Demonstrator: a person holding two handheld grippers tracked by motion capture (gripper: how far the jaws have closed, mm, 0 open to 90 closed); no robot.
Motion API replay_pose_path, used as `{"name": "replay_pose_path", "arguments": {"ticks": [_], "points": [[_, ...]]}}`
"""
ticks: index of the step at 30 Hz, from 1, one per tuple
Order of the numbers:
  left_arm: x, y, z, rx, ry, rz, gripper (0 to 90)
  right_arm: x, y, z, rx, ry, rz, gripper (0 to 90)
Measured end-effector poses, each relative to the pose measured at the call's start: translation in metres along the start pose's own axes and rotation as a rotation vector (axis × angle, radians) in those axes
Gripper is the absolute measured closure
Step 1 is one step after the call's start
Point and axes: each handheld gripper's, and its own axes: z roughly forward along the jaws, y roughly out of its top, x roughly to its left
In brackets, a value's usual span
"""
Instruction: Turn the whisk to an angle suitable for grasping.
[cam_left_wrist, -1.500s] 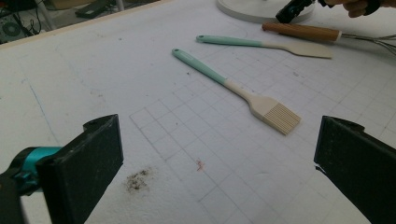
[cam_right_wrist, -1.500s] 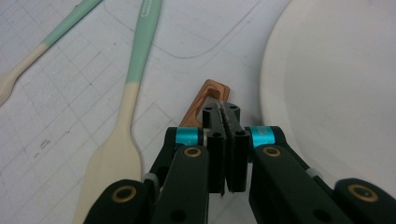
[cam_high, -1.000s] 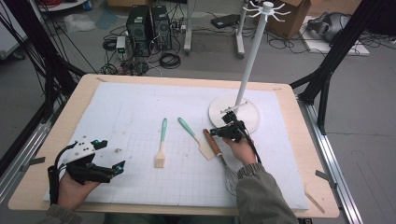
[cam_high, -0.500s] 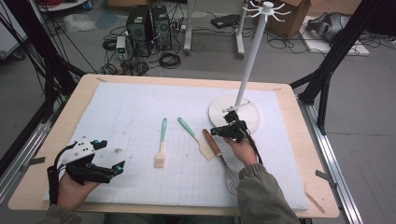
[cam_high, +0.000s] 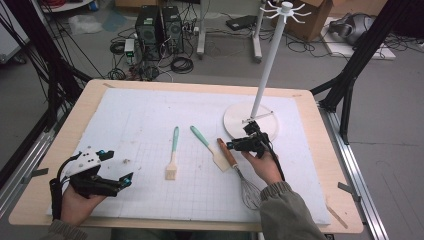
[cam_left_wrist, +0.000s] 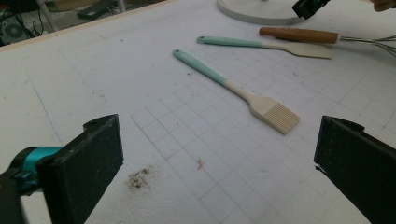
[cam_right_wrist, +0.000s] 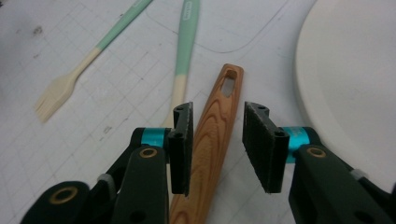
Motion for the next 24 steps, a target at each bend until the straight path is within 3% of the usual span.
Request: {"name": "replay_pose_path", "arguments": {"ticks": [4, 12, 17, 24], "points": [[0.000, 0.000, 0.000, -0.001, 0.001, 0.000, 1.8, 0.009, -0.004, -0.006, 0.016, -0.005, 0.004, 57.2], [0.000, 0.000, -0.001, -0.003, -0.001, -0.001, 1.7, 0.027, -0.010, -0.016, 0.016, -0.031, -0.059, 49.6], [-0.001, 0.000, -0.001, -0.003, -0.002, 0.001, 1.8, 0.030, -0.021, -0.018, 0.027, -0.023, -0.065, 45.0], [-0.001, 0.000, -0.001, -0.004, -0.001, 0.004, 1.7, 0.027, -0.035, -0.017, 0.056, -0.045, -0.057, 49.8]]}}
